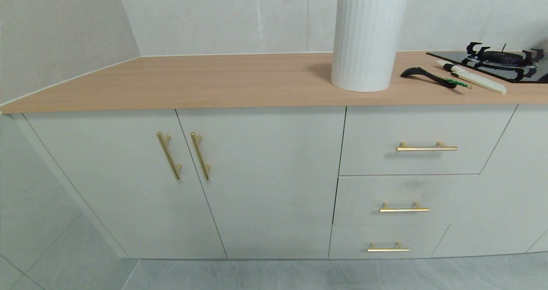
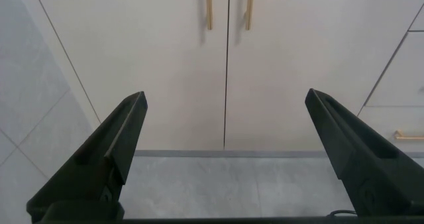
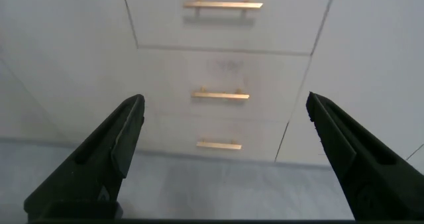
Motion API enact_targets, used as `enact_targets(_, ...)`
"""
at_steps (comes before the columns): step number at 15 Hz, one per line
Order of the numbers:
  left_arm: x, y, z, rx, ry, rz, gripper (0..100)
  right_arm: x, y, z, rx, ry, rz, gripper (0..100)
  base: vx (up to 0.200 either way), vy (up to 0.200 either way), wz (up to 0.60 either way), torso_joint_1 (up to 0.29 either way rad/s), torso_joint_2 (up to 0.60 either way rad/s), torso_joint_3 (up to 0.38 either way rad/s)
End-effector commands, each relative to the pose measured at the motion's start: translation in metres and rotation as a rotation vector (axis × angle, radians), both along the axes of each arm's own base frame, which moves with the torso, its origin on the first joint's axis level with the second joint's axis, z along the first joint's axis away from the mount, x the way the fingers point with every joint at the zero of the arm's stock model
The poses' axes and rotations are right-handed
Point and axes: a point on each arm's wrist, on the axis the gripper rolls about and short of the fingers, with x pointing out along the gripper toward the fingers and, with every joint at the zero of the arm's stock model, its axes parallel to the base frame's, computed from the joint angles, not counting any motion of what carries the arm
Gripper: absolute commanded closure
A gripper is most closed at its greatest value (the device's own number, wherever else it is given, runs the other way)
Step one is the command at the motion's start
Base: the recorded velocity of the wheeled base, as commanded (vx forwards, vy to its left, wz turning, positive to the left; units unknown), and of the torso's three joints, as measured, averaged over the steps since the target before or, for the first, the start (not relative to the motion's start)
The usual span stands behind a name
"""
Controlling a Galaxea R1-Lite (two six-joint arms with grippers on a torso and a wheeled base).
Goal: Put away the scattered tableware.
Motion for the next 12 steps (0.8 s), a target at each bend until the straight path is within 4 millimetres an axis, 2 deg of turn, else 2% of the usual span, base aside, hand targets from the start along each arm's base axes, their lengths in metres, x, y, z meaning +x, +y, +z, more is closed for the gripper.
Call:
enact_targets(1,0.0,0.0,0.0,-0.001,0.001,0.0,0,0.111,0.004,0.015,-0.005,0.418,0.03,0,0.0,0.0,0.0,0.0,0.0,0.0)
enact_targets(3,0.0,0.0,0.0,-0.001,0.001,0.0,0,0.163,0.006,-0.007,-0.01,0.555,0.027,0,0.0,0.0,0.0,0.0,0.0,0.0)
enact_targets(5,0.0,0.0,0.0,-0.001,0.001,0.0,0,0.208,0.007,-0.03,-0.012,0.59,0.025,0,0.0,0.0,0.0,0.0,0.0,0.0)
enact_targets(7,0.0,0.0,0.0,-0.001,0.001,0.0,0,0.236,0.008,-0.051,-0.015,0.631,0.026,0,0.0,0.0,0.0,0.0,0.0,0.0)
enact_targets(8,0.0,0.0,0.0,-0.001,0.001,0.0,0,0.243,0.008,-0.058,-0.023,0.658,0.03,0,0.0,0.0,0.0,0.0,0.0,0.0)
enact_targets(9,0.0,0.0,0.0,-0.001,0.001,0.0,0,0.254,0.009,-0.078,-0.035,0.724,0.037,0,0.0,0.0,0.0,0.0,0.0,0.0)
enact_targets(12,0.0,0.0,0.0,-0.001,0.001,0.0,0,0.284,0.01,-0.109,-0.035,0.706,0.034,0,0.0,0.0,0.0,0.0,0.0,0.0)
